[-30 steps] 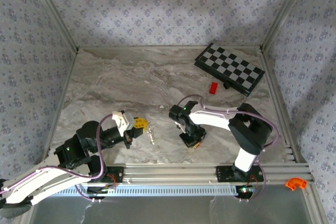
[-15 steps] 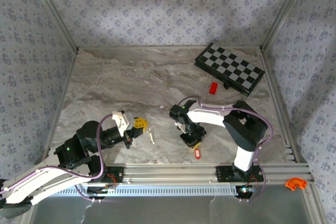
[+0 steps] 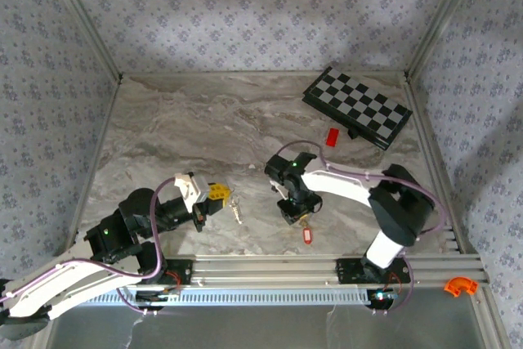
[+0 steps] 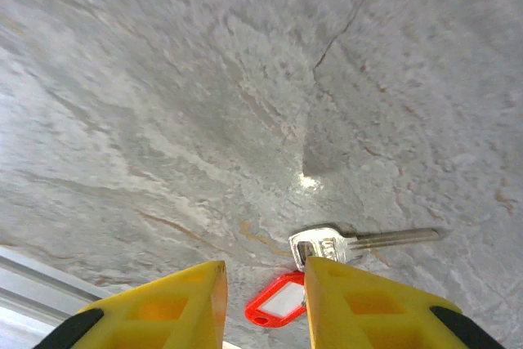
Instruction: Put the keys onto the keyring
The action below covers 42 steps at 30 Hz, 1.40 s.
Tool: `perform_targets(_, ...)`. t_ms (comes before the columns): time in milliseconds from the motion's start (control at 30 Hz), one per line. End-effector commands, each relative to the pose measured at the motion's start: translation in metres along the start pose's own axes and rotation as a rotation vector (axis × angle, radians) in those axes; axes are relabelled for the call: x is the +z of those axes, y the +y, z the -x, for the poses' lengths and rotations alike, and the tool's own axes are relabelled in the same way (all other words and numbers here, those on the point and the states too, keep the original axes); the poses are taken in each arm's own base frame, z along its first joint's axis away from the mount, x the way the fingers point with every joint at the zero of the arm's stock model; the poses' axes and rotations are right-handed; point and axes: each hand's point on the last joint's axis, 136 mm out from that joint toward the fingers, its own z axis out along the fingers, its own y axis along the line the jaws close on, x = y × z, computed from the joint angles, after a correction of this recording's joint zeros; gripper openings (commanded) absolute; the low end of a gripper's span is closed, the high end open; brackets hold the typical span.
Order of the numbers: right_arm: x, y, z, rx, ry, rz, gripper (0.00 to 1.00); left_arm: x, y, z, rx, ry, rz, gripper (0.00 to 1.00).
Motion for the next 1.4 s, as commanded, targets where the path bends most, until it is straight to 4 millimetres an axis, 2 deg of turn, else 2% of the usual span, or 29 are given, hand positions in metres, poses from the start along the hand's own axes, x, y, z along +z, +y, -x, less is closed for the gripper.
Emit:
perform_targets(0,-0.006,-0.003,-0.003,0.079,-0.073,0.01,0.34,-0.002,-0.002,0.016,0.001,-0.063,-0.014,0.0)
perform_targets(333,-0.001,-0.001,-0.009,0.22,-0.366,0.149,0.39,-0.003,-0.003,0.017,-0.003,-0.066,-0.021,0.0)
perform_targets(600,0.016,-0.01,-0.024,0.235,-0.365,0.122,0.4,-0.003,-0.003,0.018,-0.003,-0.069,-0.021,0.0)
perform_targets(833,0.024,-0.015,-0.031,0.238,-0.351,0.097,0.35,-0.003,-0.004,0.017,-0.004,-0.068,-0.022,0.0)
perform_targets(1367,0.02,-0.018,-0.031,0.229,-0.353,0.06,0.12,-0.004,-0.003,0.018,-0.009,-0.072,-0.02,0.0)
